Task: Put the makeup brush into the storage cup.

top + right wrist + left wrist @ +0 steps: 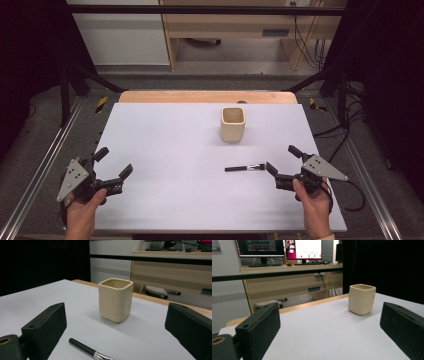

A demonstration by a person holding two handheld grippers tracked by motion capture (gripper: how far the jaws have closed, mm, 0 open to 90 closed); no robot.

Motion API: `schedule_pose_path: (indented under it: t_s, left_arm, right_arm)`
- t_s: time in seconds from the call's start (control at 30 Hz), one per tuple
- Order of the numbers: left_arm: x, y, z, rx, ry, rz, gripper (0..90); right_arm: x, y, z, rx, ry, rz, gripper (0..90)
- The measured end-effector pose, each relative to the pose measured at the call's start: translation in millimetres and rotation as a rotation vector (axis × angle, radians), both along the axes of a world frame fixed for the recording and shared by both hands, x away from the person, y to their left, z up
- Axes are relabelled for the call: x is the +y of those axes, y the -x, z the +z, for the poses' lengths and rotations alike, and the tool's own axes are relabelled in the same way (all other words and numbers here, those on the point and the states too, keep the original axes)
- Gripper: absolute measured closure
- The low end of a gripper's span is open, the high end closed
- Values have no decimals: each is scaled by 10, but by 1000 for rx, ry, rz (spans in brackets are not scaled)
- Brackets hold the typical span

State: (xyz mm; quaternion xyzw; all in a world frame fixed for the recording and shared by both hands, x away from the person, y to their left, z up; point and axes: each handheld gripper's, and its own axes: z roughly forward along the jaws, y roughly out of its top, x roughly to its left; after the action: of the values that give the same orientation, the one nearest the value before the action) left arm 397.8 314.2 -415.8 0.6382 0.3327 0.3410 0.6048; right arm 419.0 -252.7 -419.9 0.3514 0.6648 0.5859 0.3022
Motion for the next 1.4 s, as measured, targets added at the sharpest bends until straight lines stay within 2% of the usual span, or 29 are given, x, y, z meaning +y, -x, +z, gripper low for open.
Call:
schedule_pose_path:
  t_s: [0.2, 0.33, 0.43, 0.53, 0.63, 0.77, 0.9, 1.03, 1.2, 1.23, 1.27, 1.33, 1.37, 1.4]
  left_arm:
    - [54, 1, -45, 4, 13, 8, 25]
    - [52, 10, -48, 7, 24, -16, 25]
    - [45, 16, -54, 11, 25, -31, 25]
    - [26, 32, -65, 16, 15, -55, 25]
    - [18, 40, -72, 19, 6, -59, 25]
    - [13, 51, -83, 17, -13, -58, 25]
    - [27, 47, -98, 17, -24, -52, 24]
    - [38, 30, -123, 22, -37, -57, 21]
    - [62, 8, -117, 16, -18, -49, 21]
    - [62, 8, -117, 16, -18, -49, 21]
    - [68, 3, -136, 19, -28, -51, 21]
    - [72, 7, -148, 18, -40, -52, 21]
    - [72, 7, -148, 18, -40, -52, 21]
    - [72, 10, -147, 12, -45, -58, 21]
  right_arm:
    - [-11, 1, -29, -5, -15, -16, 41]
    - [-21, 4, -39, -19, -21, -22, 41]
    - [-11, 15, -41, -11, -20, -10, 43]
    - [6, 24, -43, -7, 0, 7, 43]
    - [24, 29, -46, -4, 13, 14, 38]
    - [56, 45, -53, 25, 38, 34, 19]
    - [103, 52, -55, 56, 84, 53, 30]
    - [135, 20, -37, 92, 165, 80, 43]
    - [161, -19, 72, 121, 265, 96, 49]
    - [161, -19, 72, 121, 265, 96, 49]
    - [176, -58, 123, 134, 320, 107, 55]
    - [206, -124, 166, 152, 388, 133, 55]
    - [206, -124, 166, 152, 388, 133, 55]
    - [238, -174, 187, 169, 439, 147, 56]
